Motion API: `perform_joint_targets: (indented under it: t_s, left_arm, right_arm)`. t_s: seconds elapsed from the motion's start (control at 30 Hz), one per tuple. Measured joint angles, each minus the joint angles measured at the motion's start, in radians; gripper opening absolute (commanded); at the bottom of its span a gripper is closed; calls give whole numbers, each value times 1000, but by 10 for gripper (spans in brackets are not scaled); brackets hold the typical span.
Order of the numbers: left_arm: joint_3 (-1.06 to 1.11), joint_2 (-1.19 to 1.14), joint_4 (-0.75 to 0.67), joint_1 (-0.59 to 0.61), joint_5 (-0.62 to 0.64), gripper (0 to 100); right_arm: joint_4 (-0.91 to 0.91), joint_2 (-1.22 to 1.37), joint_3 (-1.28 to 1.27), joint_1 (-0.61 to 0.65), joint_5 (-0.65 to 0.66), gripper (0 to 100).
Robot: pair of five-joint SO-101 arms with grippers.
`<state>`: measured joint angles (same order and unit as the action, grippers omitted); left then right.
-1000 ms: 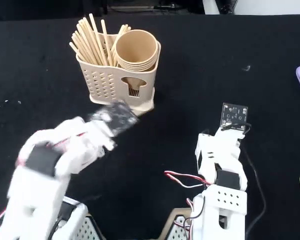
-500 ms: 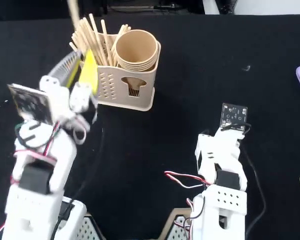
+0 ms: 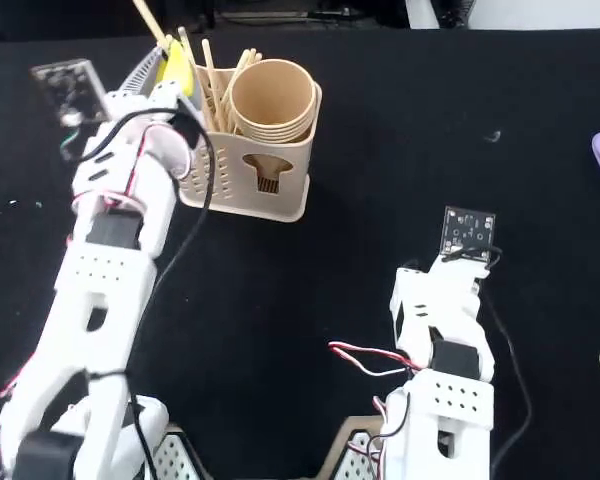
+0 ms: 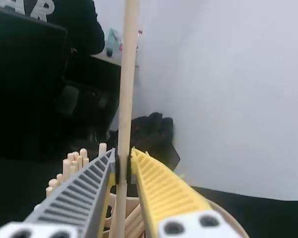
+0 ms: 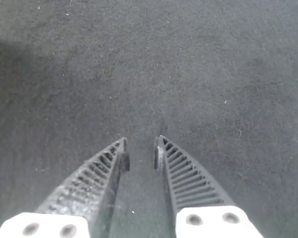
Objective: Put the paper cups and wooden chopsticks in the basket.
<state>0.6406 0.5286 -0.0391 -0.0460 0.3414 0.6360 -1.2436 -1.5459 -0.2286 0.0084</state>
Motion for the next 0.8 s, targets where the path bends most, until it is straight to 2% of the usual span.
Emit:
perform_joint_targets:
  t_s: [0.07,0.2,0.37,0.47,0.63,0.7,0.8]
  left_arm:
    - [-11,-37,0,0,2,33]
    - [-14,-35,0,5,8,105]
    - [-14,0,6,6,8,101]
    - [-14,68,66,6,8,101]
    - [-14,281,273,6,8,105]
    - [-12,399,410,6,-8,105]
    - [40,606,669,6,-110,100]
  right_arm:
    - [0,0,0,0,0,99]
    - [0,0,0,0,0,99]
    - [0,0,0,0,0,99]
    - [0,0,0,0,0,99]
    - [0,0,0,0,0,99]
    - [0,0,0,0,0,98]
    - [0,0,0,0,0,96]
